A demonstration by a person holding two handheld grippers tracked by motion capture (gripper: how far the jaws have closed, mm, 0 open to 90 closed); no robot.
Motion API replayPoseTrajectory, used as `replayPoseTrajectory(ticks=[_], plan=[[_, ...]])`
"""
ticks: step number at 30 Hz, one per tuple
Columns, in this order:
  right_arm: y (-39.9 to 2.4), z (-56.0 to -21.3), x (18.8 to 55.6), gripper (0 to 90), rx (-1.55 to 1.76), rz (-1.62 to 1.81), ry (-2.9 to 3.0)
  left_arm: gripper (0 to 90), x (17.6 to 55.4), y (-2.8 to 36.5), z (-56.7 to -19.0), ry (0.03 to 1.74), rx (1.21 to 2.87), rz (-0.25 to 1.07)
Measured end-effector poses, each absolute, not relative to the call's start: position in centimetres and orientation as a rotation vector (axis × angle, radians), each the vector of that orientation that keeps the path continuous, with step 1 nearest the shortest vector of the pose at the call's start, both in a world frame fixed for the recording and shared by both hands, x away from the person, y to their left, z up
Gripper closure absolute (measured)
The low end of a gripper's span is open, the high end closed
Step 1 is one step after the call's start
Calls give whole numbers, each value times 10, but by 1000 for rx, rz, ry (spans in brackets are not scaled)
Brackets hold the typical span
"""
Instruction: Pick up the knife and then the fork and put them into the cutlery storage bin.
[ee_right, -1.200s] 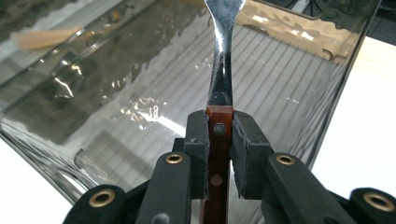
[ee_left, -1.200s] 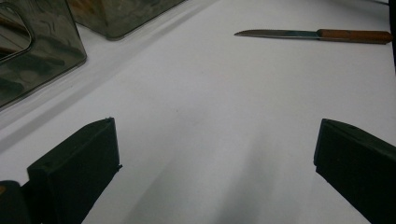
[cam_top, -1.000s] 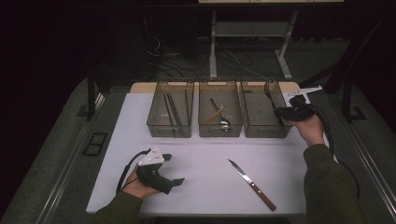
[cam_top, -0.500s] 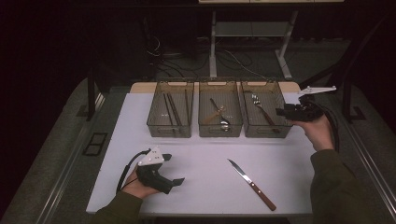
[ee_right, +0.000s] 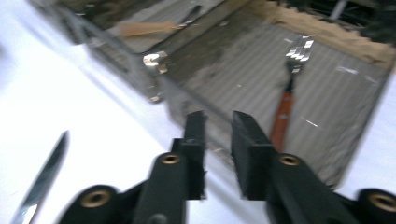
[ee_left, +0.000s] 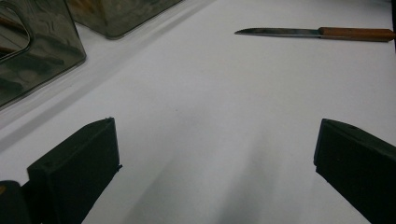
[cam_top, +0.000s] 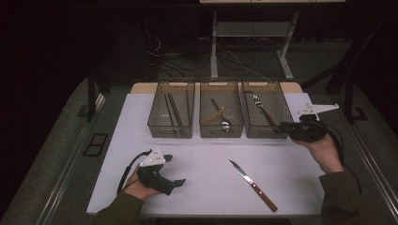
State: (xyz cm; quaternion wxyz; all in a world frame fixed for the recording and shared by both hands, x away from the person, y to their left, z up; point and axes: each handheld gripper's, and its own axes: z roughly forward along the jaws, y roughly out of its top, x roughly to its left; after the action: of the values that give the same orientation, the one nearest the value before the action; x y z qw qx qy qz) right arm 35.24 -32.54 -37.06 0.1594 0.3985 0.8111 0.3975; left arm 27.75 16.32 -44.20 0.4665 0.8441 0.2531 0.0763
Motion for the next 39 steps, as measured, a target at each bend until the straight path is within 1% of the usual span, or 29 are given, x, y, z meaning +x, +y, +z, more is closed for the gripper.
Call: replayPoseTrajectory(ticks=[3, 6, 15, 23, 39], plan=[[-320, -377, 339, 866, 1102, 1147, 2354, 0, 278, 163, -442, 621, 2074, 189], [-317, -383, 329, 897, 1081, 1162, 2385, 0, 278, 163, -442, 624, 2073, 189], [-304, -401, 297, 898, 1014, 1185, 2478, 0, 278, 163, -443, 626, 2074, 188], [-289, -413, 275, 899, 937, 1153, 2568, 0, 278, 163, -443, 622, 2080, 191], [-252, -427, 251, 899, 798, 1133, 2730, 0, 278, 162, -443, 622, 2084, 193]])
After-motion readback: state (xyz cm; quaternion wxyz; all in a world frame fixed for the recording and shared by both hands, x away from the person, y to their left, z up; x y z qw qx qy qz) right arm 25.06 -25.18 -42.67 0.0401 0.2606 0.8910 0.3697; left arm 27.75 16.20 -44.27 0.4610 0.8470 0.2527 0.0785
